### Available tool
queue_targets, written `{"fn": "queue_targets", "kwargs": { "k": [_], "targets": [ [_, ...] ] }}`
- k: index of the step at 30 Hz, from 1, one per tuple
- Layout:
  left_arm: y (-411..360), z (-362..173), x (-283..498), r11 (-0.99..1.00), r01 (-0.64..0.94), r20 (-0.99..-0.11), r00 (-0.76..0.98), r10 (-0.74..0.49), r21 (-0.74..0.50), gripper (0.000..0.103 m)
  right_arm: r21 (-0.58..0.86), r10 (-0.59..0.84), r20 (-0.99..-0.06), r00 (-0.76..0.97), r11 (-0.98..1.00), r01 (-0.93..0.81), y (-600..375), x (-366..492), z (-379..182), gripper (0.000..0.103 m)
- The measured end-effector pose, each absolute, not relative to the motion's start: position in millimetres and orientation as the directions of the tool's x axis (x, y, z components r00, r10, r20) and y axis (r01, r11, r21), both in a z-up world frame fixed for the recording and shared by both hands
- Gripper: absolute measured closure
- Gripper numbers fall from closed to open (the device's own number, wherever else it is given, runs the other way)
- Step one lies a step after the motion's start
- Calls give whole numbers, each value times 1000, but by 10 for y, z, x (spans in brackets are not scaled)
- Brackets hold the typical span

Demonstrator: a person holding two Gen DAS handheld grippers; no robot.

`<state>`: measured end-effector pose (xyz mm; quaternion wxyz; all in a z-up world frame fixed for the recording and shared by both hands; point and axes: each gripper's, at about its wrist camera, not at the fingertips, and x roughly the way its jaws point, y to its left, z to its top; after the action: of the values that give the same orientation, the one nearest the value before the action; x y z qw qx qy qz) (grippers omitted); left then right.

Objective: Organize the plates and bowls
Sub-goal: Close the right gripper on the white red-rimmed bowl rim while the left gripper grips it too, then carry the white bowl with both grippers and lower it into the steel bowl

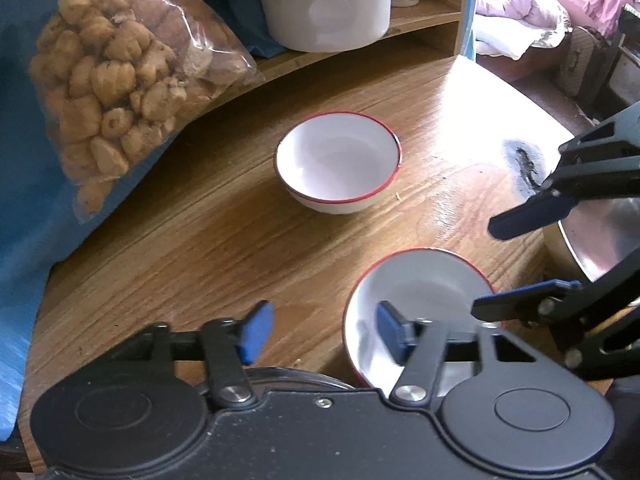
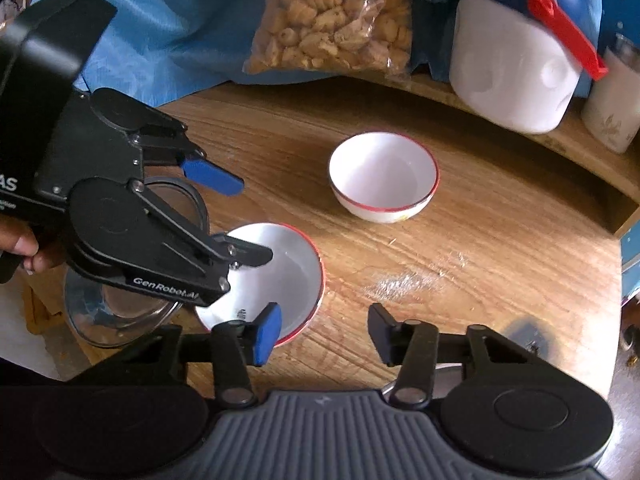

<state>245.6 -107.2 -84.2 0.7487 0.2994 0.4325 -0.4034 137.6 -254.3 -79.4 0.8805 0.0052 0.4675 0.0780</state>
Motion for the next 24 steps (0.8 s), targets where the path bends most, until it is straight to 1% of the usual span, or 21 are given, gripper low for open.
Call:
{"fn": "queue_targets", "kwargs": {
  "k": [2, 6, 8, 10, 13, 15, 16, 18, 20, 24],
  "targets": [
    [-1076, -852, 2459, 490, 868, -894, 281, -350, 80, 63, 104, 155, -819, 552, 987, -124, -2557, 1395, -818, 68],
    [-1088, -865, 2446, 490, 870, -893, 257, -369, 48, 70, 134, 174, -820, 545, 985, -112, -2570, 1426, -850, 75],
    [-1097, -874, 2441, 491, 870, -893, 248, -375, 36, 76, 140, 179, -822, 540, 984, -112, -2565, 1438, -857, 78],
    [-1111, -892, 2445, 503, 864, -901, 242, -361, 30, 75, 151, 184, -826, 533, 983, -106, -2565, 1462, -879, 79],
    [-1124, -908, 2494, 545, 838, -914, 206, -351, -20, 75, 186, 204, -827, 524, 979, -88, -2586, 1498, -920, 84],
    [-1131, -914, 2497, 552, 834, -914, 202, -351, -27, 76, 206, 216, -827, 519, 975, -77, -2595, 1516, -944, 88],
    [-1138, -916, 2490, 550, 834, -914, 201, -353, -29, 80, 209, 217, -827, 519, 975, -74, -2593, 1522, -951, 88],
    [-1137, -915, 2476, 553, 833, -913, 207, -352, -24, 82, 208, 213, -827, 521, 976, -68, -2588, 1529, -965, 89],
    [-1115, -908, 2482, 565, 825, -911, 208, -356, -33, 86, 230, 223, -825, 520, 972, -51, -2620, 1538, -984, 91],
    [-1087, -912, 2481, 582, 812, -911, 205, -357, -46, 87, 323, 272, -813, 514, 946, 10, -2756, 1570, -1018, 93]
  ]
}}
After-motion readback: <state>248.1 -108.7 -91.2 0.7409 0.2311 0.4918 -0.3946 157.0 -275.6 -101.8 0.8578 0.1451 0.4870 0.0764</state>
